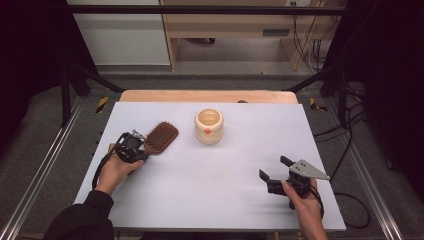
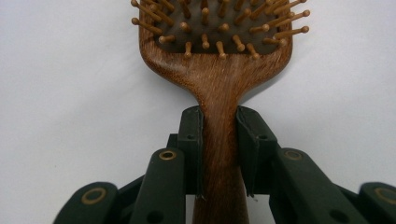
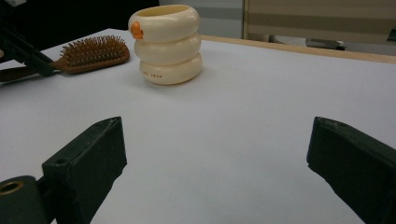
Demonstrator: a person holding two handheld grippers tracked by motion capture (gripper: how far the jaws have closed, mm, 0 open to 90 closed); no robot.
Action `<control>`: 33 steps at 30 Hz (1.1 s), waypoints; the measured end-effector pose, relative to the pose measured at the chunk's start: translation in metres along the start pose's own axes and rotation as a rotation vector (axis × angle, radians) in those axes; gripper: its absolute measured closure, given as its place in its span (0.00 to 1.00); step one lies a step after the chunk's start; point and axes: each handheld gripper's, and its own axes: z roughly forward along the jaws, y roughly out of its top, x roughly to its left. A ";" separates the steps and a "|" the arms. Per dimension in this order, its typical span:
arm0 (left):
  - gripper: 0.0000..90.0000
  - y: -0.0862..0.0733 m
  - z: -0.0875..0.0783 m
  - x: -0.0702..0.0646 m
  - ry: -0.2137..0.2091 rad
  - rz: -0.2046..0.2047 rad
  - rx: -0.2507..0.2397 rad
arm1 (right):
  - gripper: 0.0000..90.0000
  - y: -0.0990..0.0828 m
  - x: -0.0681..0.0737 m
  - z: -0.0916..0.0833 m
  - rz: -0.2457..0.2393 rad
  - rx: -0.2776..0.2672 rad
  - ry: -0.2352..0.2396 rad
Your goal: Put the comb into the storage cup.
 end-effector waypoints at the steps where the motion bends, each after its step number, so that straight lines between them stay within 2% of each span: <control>1: 0.81 -0.001 -0.001 0.000 -0.002 0.003 0.002 | 0.06 0.000 0.000 0.000 0.000 0.000 0.000; 6: 0.81 -0.003 -0.002 0.001 -0.010 0.010 -0.001 | 0.06 0.000 0.000 0.000 0.001 0.001 0.001; 12: 0.81 -0.004 -0.006 0.000 0.001 0.017 -0.014 | 0.06 0.000 0.000 0.000 0.001 0.000 0.001; 15: 0.81 -0.004 -0.008 0.001 -0.005 0.018 -0.013 | 0.06 0.000 0.000 0.000 0.001 0.000 0.001; 17: 0.81 -0.005 -0.009 0.001 -0.027 0.011 -0.008 | 0.06 0.000 0.000 0.000 0.001 0.000 0.001; 25: 0.80 -0.002 -0.011 0.002 -0.063 0.000 0.048 | 0.06 0.000 0.001 0.000 0.006 0.002 0.002; 26: 0.80 -0.003 -0.009 0.002 -0.077 -0.003 0.072 | 0.06 0.000 0.001 0.000 0.005 0.001 0.001; 27: 0.80 -0.003 -0.008 0.001 -0.079 -0.008 0.075 | 0.06 0.000 0.001 0.000 0.005 0.001 0.001; 33: 0.80 -0.003 -0.006 -0.001 -0.099 -0.001 0.114 | 0.06 0.000 0.001 0.001 0.005 0.001 0.002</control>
